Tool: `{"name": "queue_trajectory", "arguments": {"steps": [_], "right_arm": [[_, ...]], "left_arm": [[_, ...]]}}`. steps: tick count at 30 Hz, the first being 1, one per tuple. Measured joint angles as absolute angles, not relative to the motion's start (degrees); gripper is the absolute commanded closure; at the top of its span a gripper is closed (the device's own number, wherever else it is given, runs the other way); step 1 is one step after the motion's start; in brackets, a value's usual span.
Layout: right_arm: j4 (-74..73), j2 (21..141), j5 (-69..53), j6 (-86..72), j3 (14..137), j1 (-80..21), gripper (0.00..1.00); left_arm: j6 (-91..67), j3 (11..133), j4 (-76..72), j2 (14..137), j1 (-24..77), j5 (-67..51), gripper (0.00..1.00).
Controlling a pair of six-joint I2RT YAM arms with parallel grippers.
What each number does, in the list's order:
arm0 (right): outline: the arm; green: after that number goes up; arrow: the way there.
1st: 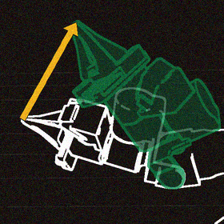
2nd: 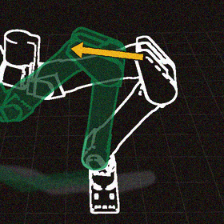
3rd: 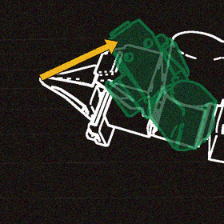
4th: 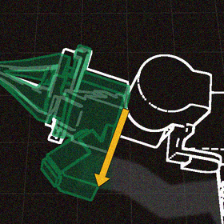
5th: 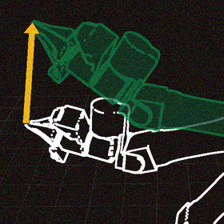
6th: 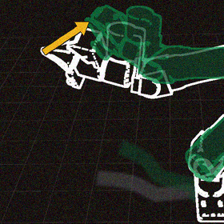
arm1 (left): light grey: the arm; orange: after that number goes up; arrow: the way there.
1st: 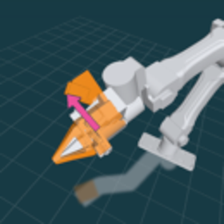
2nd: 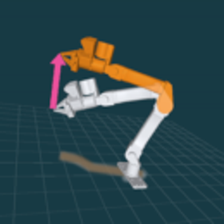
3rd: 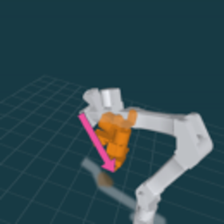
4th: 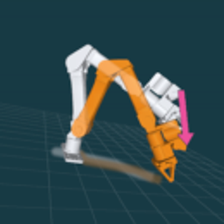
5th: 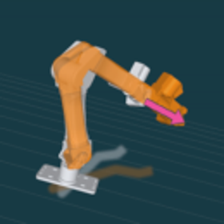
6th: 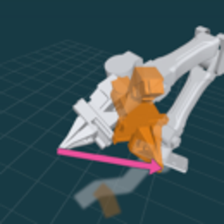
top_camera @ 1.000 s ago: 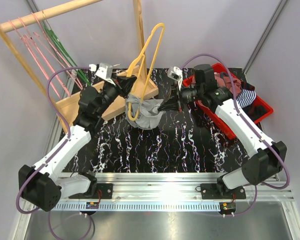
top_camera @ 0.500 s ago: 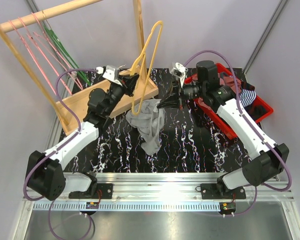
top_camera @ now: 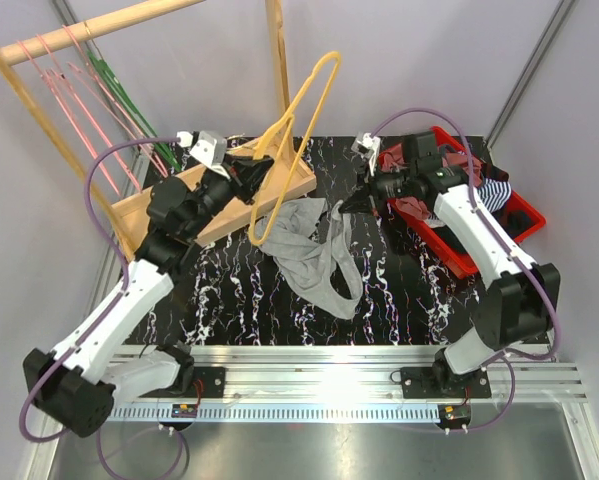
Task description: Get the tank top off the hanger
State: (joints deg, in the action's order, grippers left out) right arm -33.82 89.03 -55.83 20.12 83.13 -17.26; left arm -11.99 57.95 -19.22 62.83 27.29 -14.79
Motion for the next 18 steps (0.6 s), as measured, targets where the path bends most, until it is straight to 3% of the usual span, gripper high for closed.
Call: {"name": "queue_trajectory", "arguments": {"steps": [3,4,6,7,12,18], "right_arm": [[-37.4,91.4,-53.8,24.3,82.9,-16.6,0.93],[-38.3,91.6,-53.3,25.6,82.7,-16.7,0.84],[-40.0,91.6,-53.0,27.9,82.0,-16.7,0.76],[-40.6,91.6,-52.9,29.0,81.9,-16.7,0.64],[-45.0,91.0,-52.5,36.0,82.0,-16.7,0.41],[-55.7,88.0,-54.5,52.0,87.2,-16.6,0.27]], "left_arm": [[-10.7,57.9,-12.7,59.6,27.3,-16.4,1.0],[-10.0,57.9,-10.5,58.5,27.3,-16.7,1.0],[-8.7,57.9,-6.2,56.2,27.3,-17.2,1.0],[-7.9,57.9,-4.1,55.1,27.3,-17.4,1.0],[-2.8,58.5,6.9,51.5,27.3,-19.3,1.0],[6.2,60.9,23.2,51.5,27.3,-20.1,1.0]]}}
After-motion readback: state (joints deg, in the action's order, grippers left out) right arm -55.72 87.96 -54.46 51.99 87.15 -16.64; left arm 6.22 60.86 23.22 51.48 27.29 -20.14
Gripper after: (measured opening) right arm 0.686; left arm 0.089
